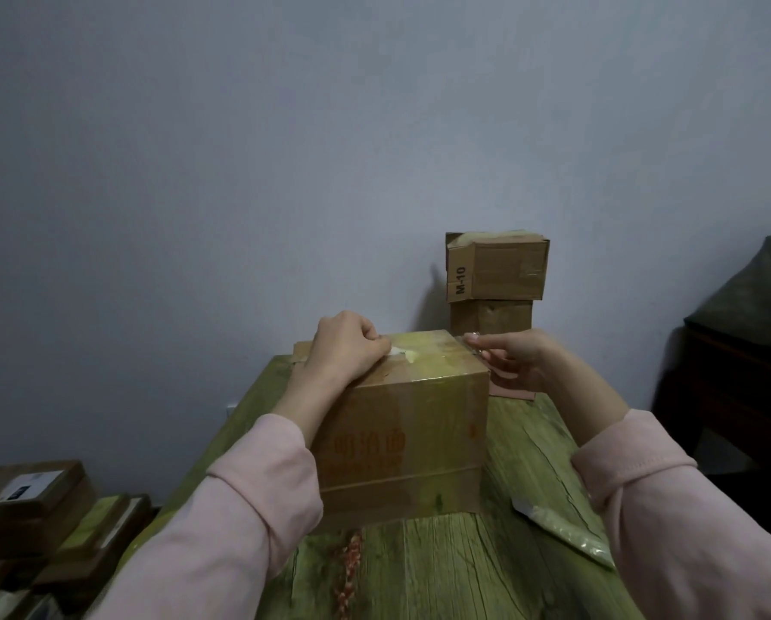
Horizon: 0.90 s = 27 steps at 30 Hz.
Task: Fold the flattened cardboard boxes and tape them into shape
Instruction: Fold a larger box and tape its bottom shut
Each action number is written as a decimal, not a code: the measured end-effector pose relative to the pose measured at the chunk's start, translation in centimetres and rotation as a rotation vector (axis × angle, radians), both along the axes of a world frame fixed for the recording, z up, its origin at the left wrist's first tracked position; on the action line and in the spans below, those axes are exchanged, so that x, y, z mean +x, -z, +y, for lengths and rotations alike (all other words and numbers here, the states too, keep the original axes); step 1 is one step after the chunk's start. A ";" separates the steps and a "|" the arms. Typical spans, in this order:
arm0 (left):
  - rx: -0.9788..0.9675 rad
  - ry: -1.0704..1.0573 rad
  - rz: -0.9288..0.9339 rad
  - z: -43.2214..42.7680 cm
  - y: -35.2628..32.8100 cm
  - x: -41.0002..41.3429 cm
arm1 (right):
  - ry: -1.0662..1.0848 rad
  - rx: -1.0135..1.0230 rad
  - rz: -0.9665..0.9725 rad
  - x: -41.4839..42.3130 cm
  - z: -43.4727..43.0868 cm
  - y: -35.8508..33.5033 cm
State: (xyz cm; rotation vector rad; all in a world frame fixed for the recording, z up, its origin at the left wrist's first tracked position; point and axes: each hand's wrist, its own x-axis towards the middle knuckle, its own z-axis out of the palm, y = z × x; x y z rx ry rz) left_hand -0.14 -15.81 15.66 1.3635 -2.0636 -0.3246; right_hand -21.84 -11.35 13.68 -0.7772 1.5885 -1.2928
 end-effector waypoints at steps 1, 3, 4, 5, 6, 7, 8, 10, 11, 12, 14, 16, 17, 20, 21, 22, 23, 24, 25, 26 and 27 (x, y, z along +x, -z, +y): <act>0.002 -0.004 -0.005 0.1 0.0 -0.1 | -0.002 0.000 0.004 0.0 0.0 0.0; -0.003 -0.004 -0.002 0.0 0.2 -0.3 | -0.002 -0.002 0.015 0.2 0.2 -0.1; -0.011 0.006 0.001 -0.2 0.3 -0.4 | -0.001 0.004 0.022 0.2 0.3 -0.1; -0.020 0.013 0.003 -0.4 0.4 -0.6 | -0.003 0.016 0.027 0.2 0.3 -0.1; -0.029 0.010 -0.002 -0.4 0.5 -0.6 | -0.007 0.031 0.028 0.2 0.4 -0.1; -0.041 -0.003 -0.015 -0.4 0.5 -0.6 | -0.014 0.040 0.017 0.3 0.4 0.0; -0.051 -0.013 -0.034 -0.4 0.5 -0.5 | -0.016 0.049 0.007 0.3 0.4 0.3; -0.083 0.014 -0.060 -0.4 0.7 -0.3 | 0.000 0.068 -0.019 0.4 0.5 1.0; -0.097 0.038 -0.067 -0.4 0.7 -0.2 | 0.007 0.079 -0.042 0.6 0.6 1.4; -0.102 0.056 -0.069 -0.4 0.8 -0.2 | -0.001 0.094 -0.065 0.7 0.6 1.7; -0.117 0.081 -0.072 -0.5 1.0 -0.3 | -0.029 0.118 -0.094 0.9 0.7 2.0; -0.133 0.103 -0.107 -0.5 1.1 -0.5 | -0.020 0.131 -0.087 1.0 0.7 1.7; -0.141 0.114 -0.143 -0.4 1.0 -0.5 | -0.002 0.129 -0.069 1.0 0.7 1.4; -0.171 0.165 -0.250 -0.2 0.8 -0.6 | 0.111 0.073 0.133 1.5 0.8 0.2; -0.185 0.184 -0.275 -0.1 0.7 -0.7 | 0.190 0.026 0.300 1.3 0.6 0.0; -0.195 0.196 -0.295 0.0 0.6 -0.8 | 0.288 -0.035 0.491 1.1 0.4 0.0; -0.202 0.200 -0.311 0.0 0.6 -0.9 | 0.372 -0.107 0.652 0.9 0.3 0.0; -0.207 0.200 -0.323 0.0 0.5 -0.9 | 0.412 -0.201 0.748 1.1 0.6 -0.1; -0.211 0.198 -0.333 0.0 0.5 -0.8 | 0.406 -0.306 0.794 1.2 1.0 -0.2; -0.216 0.198 -0.338 -0.1 0.5 -0.8 | 0.364 -0.400 0.828 1.5 1.5 -0.4; -0.221 0.196 -0.344 -0.1 0.6 -0.8 | 0.297 -0.464 0.856 1.9 1.9 -0.5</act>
